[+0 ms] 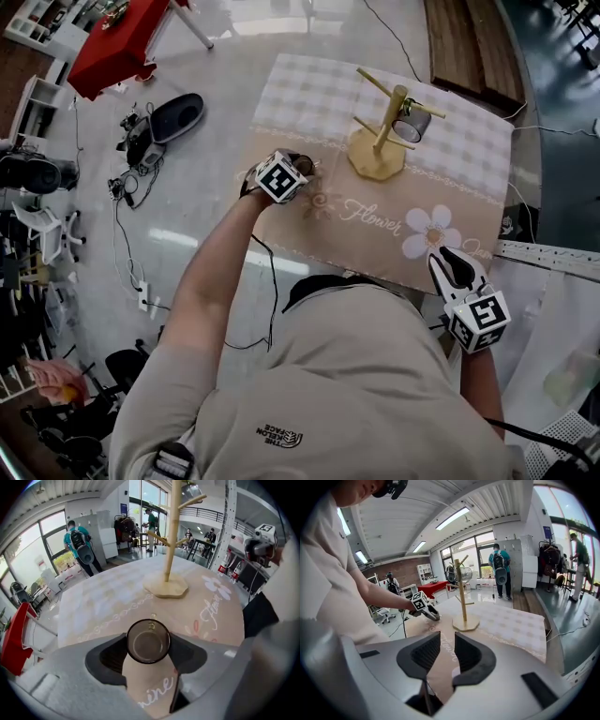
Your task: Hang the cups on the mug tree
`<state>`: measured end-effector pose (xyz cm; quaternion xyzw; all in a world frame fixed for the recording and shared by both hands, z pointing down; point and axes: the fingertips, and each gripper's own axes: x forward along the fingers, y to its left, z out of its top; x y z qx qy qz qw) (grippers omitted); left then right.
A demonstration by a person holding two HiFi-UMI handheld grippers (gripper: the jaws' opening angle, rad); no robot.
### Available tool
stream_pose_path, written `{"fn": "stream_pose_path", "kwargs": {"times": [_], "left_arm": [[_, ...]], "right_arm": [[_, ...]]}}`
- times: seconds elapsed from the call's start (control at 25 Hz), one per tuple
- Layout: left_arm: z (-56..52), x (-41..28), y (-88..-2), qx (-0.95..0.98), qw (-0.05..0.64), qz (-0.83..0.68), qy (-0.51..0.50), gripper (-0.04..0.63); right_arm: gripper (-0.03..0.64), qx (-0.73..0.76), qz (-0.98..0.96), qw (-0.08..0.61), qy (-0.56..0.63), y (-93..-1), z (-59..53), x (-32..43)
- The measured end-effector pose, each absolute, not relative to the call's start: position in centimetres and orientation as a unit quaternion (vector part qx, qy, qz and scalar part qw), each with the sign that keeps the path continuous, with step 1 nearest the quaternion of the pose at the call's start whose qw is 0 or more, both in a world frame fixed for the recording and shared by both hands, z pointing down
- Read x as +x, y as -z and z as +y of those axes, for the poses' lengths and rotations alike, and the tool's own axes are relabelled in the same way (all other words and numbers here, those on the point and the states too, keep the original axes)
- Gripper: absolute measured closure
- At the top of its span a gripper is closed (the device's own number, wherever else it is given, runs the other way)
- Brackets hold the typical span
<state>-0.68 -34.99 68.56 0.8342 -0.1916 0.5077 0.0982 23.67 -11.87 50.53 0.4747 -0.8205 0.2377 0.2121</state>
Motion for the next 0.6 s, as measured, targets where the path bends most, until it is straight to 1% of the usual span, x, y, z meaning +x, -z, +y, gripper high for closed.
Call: {"fn": "stream_pose_path", "kwargs": {"times": [0.16, 0.28, 0.4, 0.6], "left_arm": [[-35.7, -0.8, -66.5, 0.844, 0.121, -0.234, -0.467, 0.325], [-36.8, -0.5, -62.7, 0.856, 0.113, -0.276, -0.423, 0.325], [-37.9, 0.6, -57.4, 0.87, 0.091, -0.309, -0.373, 0.325], [-39.4, 4.0, -47.8, 0.891, 0.028, -0.337, -0.305, 0.325]], "right_arm": [[0.515, 0.466, -0.826, 0.206, -0.24, -50.8, -12.9, 23.6], [0.515, 0.461, -0.831, 0.197, -0.241, -50.9, -13.8, 23.3], [0.517, 0.455, -0.836, 0.189, -0.242, -51.0, -14.3, 22.9], [0.521, 0.452, -0.84, 0.177, -0.242, -51.0, -14.8, 22.4]]}}
